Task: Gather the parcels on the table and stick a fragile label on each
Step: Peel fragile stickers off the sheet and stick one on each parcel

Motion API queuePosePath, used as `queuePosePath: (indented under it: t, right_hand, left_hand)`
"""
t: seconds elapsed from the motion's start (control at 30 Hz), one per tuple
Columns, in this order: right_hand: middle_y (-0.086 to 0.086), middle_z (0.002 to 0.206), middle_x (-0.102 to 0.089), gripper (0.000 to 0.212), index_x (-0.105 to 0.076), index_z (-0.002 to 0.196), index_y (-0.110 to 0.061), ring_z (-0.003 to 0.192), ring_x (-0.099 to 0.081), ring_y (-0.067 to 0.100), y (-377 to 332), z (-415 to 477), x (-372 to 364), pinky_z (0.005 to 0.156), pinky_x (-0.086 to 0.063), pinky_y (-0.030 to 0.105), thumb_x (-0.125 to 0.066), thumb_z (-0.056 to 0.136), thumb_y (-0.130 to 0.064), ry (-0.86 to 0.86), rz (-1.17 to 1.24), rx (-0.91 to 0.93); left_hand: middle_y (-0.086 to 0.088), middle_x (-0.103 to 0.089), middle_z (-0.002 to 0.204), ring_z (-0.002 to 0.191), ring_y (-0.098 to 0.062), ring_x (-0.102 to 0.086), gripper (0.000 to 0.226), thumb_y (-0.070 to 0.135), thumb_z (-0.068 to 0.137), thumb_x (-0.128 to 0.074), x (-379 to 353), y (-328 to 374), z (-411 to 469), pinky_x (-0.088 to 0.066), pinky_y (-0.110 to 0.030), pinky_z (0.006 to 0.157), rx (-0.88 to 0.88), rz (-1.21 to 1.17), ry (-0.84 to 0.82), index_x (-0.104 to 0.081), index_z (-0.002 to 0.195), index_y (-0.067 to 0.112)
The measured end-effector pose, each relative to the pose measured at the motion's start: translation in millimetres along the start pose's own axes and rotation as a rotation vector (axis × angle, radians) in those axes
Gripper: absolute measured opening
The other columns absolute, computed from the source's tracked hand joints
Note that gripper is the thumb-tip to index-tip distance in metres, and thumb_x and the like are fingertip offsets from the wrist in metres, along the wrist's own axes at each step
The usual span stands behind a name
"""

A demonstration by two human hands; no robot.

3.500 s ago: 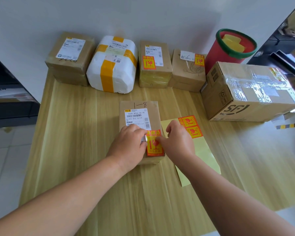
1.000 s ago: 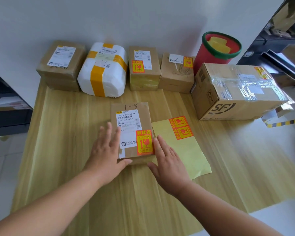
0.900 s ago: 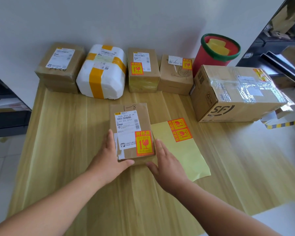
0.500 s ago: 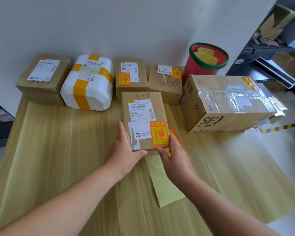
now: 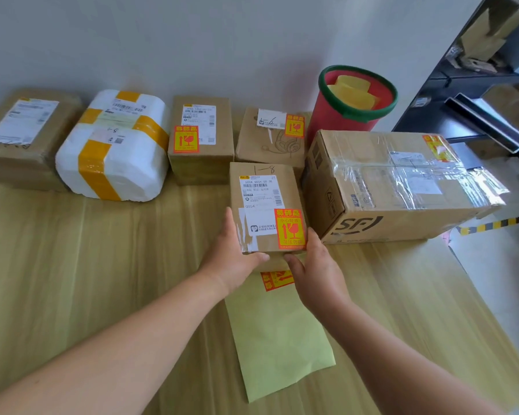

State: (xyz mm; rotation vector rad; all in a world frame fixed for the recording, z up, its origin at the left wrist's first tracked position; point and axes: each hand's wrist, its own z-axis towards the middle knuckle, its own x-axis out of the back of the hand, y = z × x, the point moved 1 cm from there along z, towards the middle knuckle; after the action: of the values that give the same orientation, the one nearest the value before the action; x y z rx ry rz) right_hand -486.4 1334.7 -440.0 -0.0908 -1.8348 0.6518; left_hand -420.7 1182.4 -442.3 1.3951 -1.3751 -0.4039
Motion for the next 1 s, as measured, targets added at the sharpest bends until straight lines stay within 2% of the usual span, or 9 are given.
queuePosePath:
  t: [0.13, 0.27, 0.47, 0.57, 0.67, 0.77, 0.9, 1.0]
  right_hand:
    - [0.007, 0.146, -0.043, 0.069, -0.017, 0.152, -0.016, 0.127, -0.047, 0.027, 4.9, 8.6, 0.8, 0.093, -0.042, 0.034, -0.051, 0.096, -0.038, 0.001, 0.03, -0.013]
    - [0.009, 0.144, -0.045, 0.069, -0.017, 0.152, -0.016, 0.126, -0.048, 0.028, 7.4, 15.7, 1.8, 0.093, -0.041, 0.035, -0.051, 0.096, -0.035, 0.021, 0.054, -0.027]
    - [0.009, 0.145, -0.044, 0.07, -0.01, 0.153, -0.016, 0.126, -0.048, 0.029, 7.5, 13.8, 2.9, 0.093, -0.042, 0.035, -0.048, 0.097, -0.034, 0.021, 0.062, -0.069]
    - [0.008, 0.152, -0.033, 0.072, -0.007, 0.153, -0.015, 0.134, -0.039, 0.026, 4.9, 8.2, 5.3, 0.1, -0.037, 0.034, -0.05, 0.097, -0.031, 0.033, 0.058, -0.056]
    - [0.004, 0.161, -0.008, 0.075, -0.006, 0.153, -0.014, 0.146, -0.012, 0.018, -3.4, -4.8, 8.2, 0.116, -0.017, 0.029, -0.052, 0.096, -0.027, 0.093, -0.004, 0.061]
    - [0.005, 0.161, -0.002, 0.072, -0.012, 0.153, -0.012, 0.148, 0.001, 0.019, -21.9, -17.7, 8.2, 0.119, -0.001, 0.03, -0.051, 0.095, -0.028, 0.089, -0.092, 0.237]
    - [0.009, 0.16, -0.011, 0.064, -0.024, 0.15, -0.01, 0.148, -0.001, 0.024, -61.4, -20.5, 8.7, 0.118, 0.0, 0.033, -0.051, 0.095, -0.027, 0.07, -0.146, 0.416]
    - [0.006, 0.161, -0.008, 0.063, -0.02, 0.151, -0.013, 0.148, 0.004, 0.024, -95.5, -17.2, 7.2, 0.118, 0.0, 0.035, -0.047, 0.096, -0.029, 0.035, -0.178, 0.458]
  left_hand:
    - [0.014, -0.046, 0.141, 0.111, -0.004, -0.049, 0.114, 0.025, 0.079, -0.076, -5.0, 6.5, 6.8, -0.036, -0.021, 0.086, -0.007, 0.037, 0.013, 0.014, 0.15, 0.027]
    - [0.013, -0.041, 0.146, 0.122, -0.01, -0.049, 0.116, 0.031, 0.078, -0.076, -8.7, 8.5, 15.9, -0.038, -0.023, 0.09, 0.005, 0.088, 0.019, 0.015, 0.15, 0.027]
    - [0.01, -0.035, 0.15, 0.127, -0.013, -0.045, 0.12, 0.037, 0.076, -0.077, -7.9, 8.2, 15.6, -0.036, -0.023, 0.09, 0.032, 0.188, -0.026, 0.018, 0.149, 0.026]
    - [0.008, -0.03, 0.153, 0.131, -0.015, -0.041, 0.119, 0.038, 0.077, -0.077, -4.5, 8.5, 10.6, -0.037, -0.024, 0.093, 0.024, 0.243, -0.033, 0.017, 0.149, 0.025]
    - [0.007, -0.026, 0.155, 0.133, -0.017, -0.039, 0.116, 0.041, 0.078, -0.074, 0.8, 11.3, 2.8, -0.04, -0.029, 0.097, -0.01, 0.307, -0.012, 0.016, 0.15, 0.026]
    - [0.002, -0.017, 0.159, 0.141, -0.019, -0.029, 0.11, 0.042, 0.081, -0.071, 14.1, 14.0, -8.5, -0.036, -0.032, 0.104, -0.044, 0.378, 0.035, 0.012, 0.151, 0.026]
    - [-0.002, -0.01, 0.16, 0.145, -0.019, -0.016, 0.103, 0.043, 0.083, -0.068, 51.0, 14.5, -22.8, -0.023, -0.033, 0.114, -0.106, 0.473, 0.166, 0.006, 0.152, 0.023]
    - [-0.004, -0.008, 0.16, 0.147, -0.018, -0.009, 0.097, 0.042, 0.085, -0.065, 89.1, 12.6, -31.4, -0.016, -0.033, 0.118, -0.139, 0.539, 0.257, 0.001, 0.152, 0.019]
